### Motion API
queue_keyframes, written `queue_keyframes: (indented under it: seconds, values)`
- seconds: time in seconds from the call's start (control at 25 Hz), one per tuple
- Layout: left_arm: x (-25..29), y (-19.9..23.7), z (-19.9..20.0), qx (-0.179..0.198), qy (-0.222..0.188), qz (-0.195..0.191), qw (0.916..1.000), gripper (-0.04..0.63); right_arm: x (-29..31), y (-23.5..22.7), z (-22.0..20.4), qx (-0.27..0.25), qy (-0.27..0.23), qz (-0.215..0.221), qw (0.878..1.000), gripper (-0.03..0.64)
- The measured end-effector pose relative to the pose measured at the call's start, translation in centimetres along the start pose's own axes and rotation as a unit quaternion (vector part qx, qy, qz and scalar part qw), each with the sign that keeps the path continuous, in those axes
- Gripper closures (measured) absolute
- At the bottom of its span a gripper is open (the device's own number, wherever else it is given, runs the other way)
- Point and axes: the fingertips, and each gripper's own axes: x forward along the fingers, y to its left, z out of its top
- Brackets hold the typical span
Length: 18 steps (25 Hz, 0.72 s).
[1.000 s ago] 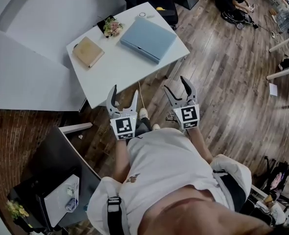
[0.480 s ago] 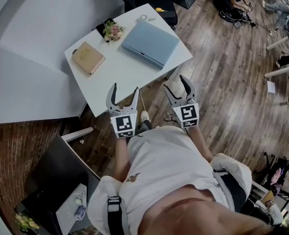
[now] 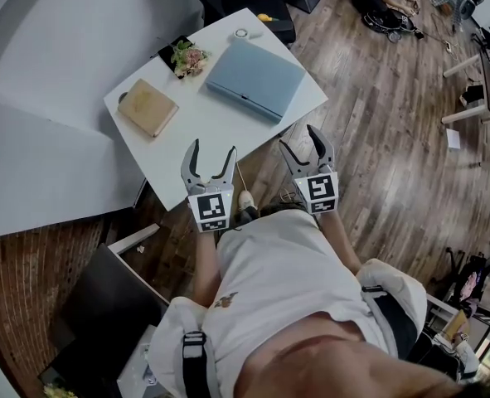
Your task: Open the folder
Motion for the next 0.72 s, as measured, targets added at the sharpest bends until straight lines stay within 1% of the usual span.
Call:
queue_keyframes:
  seconds: [0.28,0.72]
  values:
    - [1.6,1.6,-0.4,-0.005,0.002,-0.012,0.9999,0.233,1.5,0.0,0.3,-0.004,0.011,-0.013,1.000,0.313]
    - [4.8,2.3,-0.3,-0.005,0.002,-0.023,0.9997,0.236,4.0,-1.2,-0.1,0.006,0.018,-0.020,1.000,0.313]
